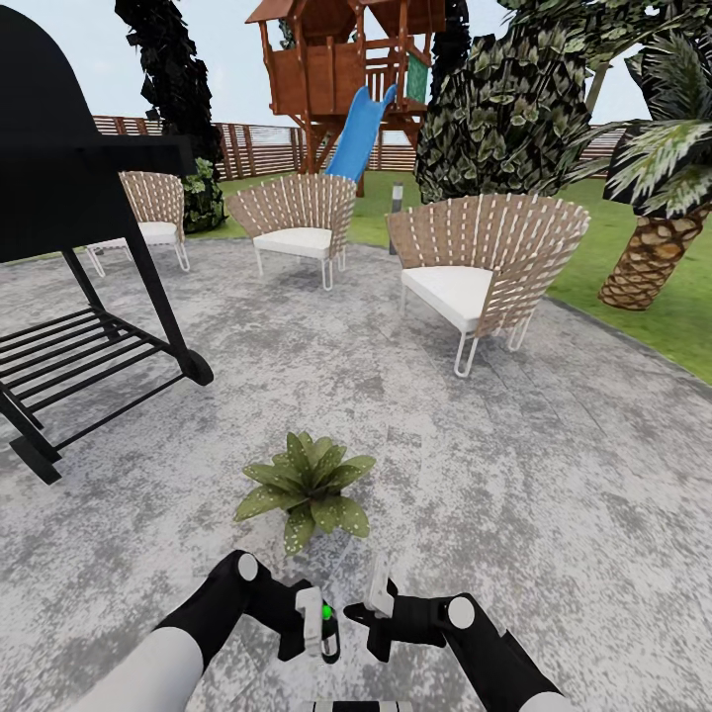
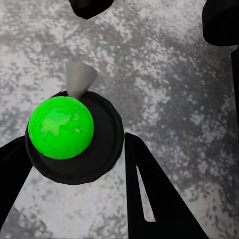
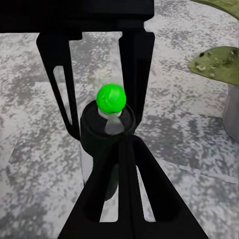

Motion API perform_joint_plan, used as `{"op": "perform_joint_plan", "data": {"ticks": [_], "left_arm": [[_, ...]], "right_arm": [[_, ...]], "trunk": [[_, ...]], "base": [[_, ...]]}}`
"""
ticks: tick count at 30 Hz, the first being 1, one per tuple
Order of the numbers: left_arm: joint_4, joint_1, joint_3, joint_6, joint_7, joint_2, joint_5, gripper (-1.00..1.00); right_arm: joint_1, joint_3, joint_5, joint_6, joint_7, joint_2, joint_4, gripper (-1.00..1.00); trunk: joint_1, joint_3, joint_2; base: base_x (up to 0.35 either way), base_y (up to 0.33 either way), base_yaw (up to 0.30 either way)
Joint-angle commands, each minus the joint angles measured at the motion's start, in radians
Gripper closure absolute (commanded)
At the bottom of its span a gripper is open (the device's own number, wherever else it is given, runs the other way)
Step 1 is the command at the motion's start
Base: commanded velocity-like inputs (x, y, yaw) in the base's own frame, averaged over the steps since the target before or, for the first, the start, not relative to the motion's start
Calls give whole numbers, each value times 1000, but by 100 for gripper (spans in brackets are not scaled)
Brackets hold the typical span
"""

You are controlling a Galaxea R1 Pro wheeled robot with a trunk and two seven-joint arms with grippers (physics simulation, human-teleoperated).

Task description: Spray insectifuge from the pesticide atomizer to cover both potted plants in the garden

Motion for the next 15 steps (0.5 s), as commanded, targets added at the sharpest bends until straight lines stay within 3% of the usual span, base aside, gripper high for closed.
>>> {"op": "perform_joint_plan", "data": {"ticks": [1,15], "left_arm": [[-1,0,0,-10,-1,-3,-7,100],[-1,0,0,-10,-1,-30,-6,100]], "right_arm": [[0,-1,9,-5,0,0,-1,100],[0,-2,9,-5,-1,-2,0,100]], "trunk": [[0,-1,0],[0,-1,0]], "base": [[0,0,0],[0,0,0]]}}
